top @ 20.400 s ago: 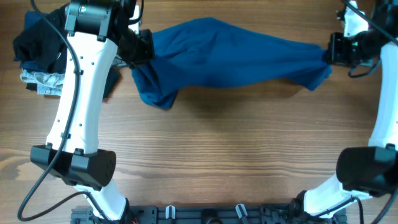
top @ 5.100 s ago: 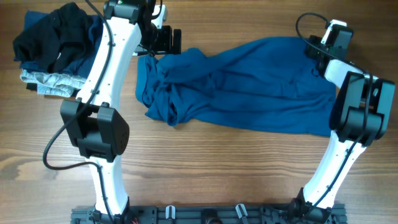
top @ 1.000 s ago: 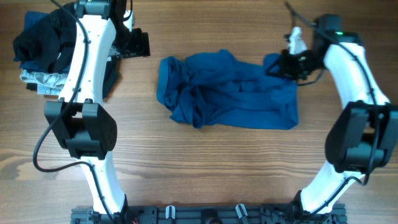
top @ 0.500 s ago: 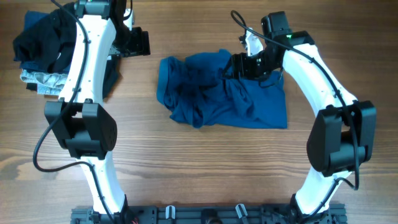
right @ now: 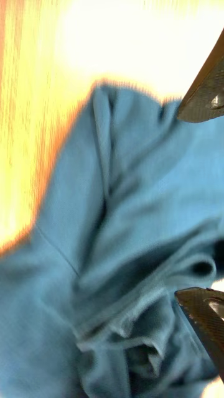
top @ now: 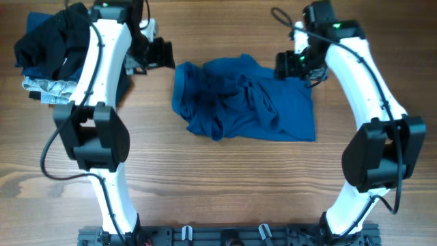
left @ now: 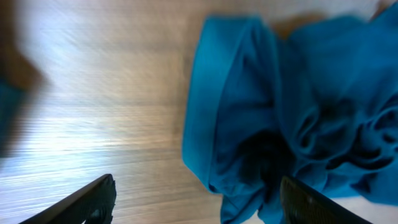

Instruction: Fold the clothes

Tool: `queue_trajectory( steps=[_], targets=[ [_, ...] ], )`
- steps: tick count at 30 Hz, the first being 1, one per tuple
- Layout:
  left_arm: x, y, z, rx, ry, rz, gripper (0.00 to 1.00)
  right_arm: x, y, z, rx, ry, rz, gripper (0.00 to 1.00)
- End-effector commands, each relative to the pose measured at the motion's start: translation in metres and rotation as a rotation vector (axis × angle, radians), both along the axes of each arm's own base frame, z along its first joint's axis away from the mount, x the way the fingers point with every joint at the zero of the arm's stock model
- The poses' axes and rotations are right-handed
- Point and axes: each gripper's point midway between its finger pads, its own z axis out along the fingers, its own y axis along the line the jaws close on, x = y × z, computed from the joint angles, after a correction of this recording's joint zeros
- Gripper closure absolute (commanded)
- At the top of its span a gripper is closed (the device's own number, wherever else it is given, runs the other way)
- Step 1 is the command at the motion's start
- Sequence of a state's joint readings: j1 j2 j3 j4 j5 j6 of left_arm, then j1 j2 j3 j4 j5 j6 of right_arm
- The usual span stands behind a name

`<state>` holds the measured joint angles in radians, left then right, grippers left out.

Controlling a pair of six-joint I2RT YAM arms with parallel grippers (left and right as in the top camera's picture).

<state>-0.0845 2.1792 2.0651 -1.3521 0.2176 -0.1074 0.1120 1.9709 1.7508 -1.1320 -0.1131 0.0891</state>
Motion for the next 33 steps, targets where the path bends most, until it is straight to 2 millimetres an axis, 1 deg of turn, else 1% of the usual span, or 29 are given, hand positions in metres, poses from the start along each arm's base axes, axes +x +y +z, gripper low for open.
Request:
queue_trajectory(
  steps=[1,3,5,8,9,12,16,18,20,23,27,33],
  targets=[
    [-0.022,-0.022,-0.047,-0.14,0.145,-0.092,0.15,0.007,-0.03,0.02,-0.067,-0.046,-0.051,0.14],
    [-0.026,-0.022,-0.061,-0.143,0.17,-0.119,0.15,0.007,-0.034,0.021,-0.062,-0.043,-0.061,0.14],
    [-0.028,-0.022,-0.069,-0.143,0.173,-0.132,0.15,0.006,-0.035,0.021,-0.062,-0.039,-0.063,0.14],
    [-0.03,-0.027,-0.082,-0.175,0.147,-0.219,0.14,0.006,-0.036,0.02,-0.063,-0.037,-0.063,0.14],
    [-0.03,-0.027,-0.087,-0.177,0.142,-0.223,0.14,0.005,-0.036,0.02,-0.063,-0.035,-0.063,0.15],
    [-0.034,-0.029,-0.107,-0.191,0.121,-0.275,0.14,0.005,-0.036,0.02,-0.063,-0.035,-0.063,0.14],
    [-0.045,-0.04,-0.119,-0.273,0.106,-0.341,0.14,0.004,-0.036,0.02,-0.064,-0.028,-0.062,0.15],
    [-0.046,-0.043,-0.124,-0.29,0.099,-0.34,0.15,0.003,-0.036,0.02,-0.064,-0.025,-0.063,0.15],
    [-0.045,-0.053,-0.118,-0.36,0.072,-0.374,0.18,0.003,-0.036,0.02,-0.064,-0.024,-0.063,0.14],
    [-0.046,-0.076,-0.1,-0.526,0.023,-0.417,0.19,-0.001,-0.036,0.019,-0.065,-0.009,-0.062,0.15],
    [-0.048,-0.083,-0.092,-0.591,0.026,-0.407,0.21,-0.004,-0.036,0.018,-0.067,0.005,-0.062,0.15],
    [-0.047,-0.097,-0.076,-0.716,0.005,-0.393,0.2,-0.005,-0.036,0.018,-0.067,0.009,-0.062,0.15]
  ],
)
